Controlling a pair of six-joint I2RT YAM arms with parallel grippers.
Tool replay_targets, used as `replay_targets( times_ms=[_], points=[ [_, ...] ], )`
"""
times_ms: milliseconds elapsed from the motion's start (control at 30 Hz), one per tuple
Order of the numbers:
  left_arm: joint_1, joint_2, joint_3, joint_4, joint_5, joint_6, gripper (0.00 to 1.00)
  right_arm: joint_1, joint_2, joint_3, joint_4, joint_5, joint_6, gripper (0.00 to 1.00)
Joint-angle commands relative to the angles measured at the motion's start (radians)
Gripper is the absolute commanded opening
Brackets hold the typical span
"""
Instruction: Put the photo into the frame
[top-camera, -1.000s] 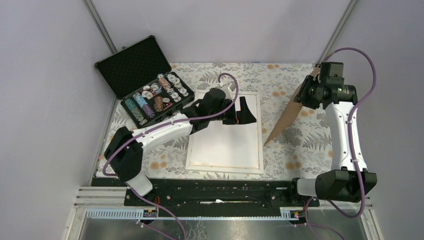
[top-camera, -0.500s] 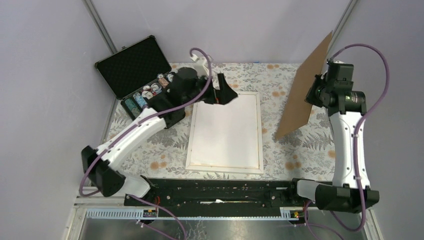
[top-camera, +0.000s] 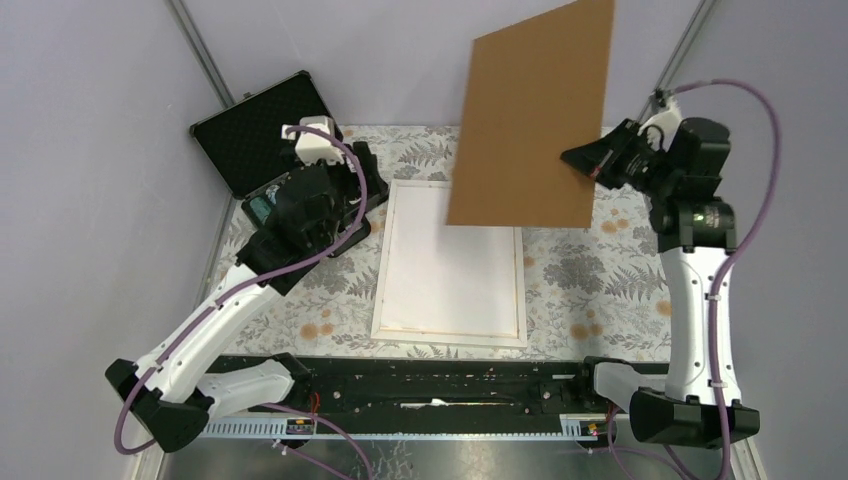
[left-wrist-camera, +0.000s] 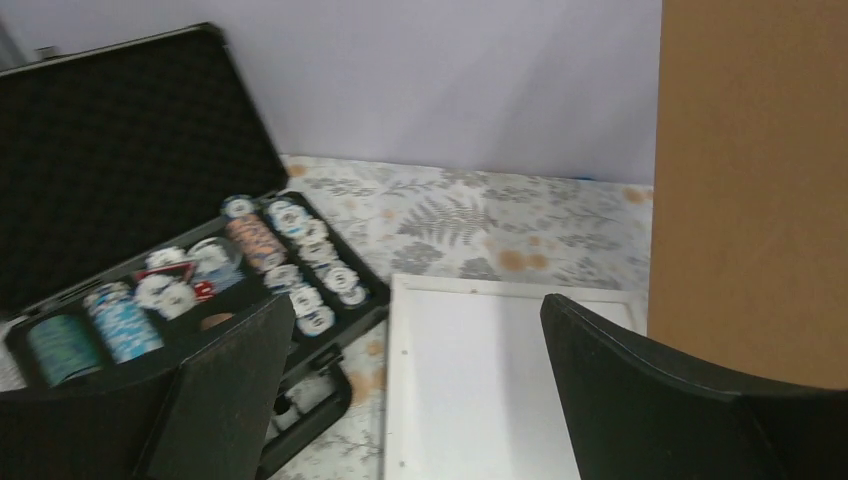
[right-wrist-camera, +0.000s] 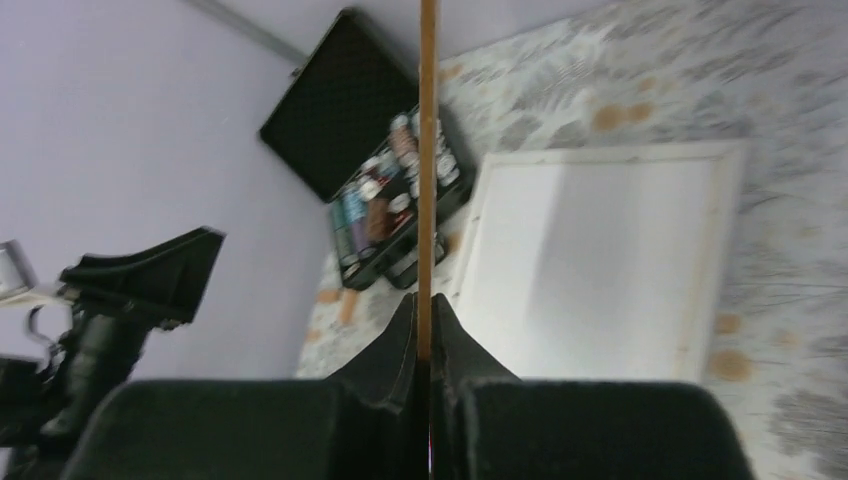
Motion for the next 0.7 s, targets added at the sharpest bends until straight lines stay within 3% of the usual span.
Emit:
replay_targets(
  times_ms=[0,333,667],
  points=[
    [0.004,-0.066,-0.07,0.137,-0.18,0.104,0.99,0.024,-0.067,-0.246,0.434,-0.279,0.327,0.0],
    [0.006,-0.043,-0.086,0.121,-0.149,0.103,0.99,0.266,-0.104,-0.729,0.852,-0.13,0.47,0.0],
    [0.006,-0.049,-0.096,0.118,-0.118,0.084,0.99,0.305,-0.067,-0.958,0.954,-0.071,0.43,0.0]
  ],
)
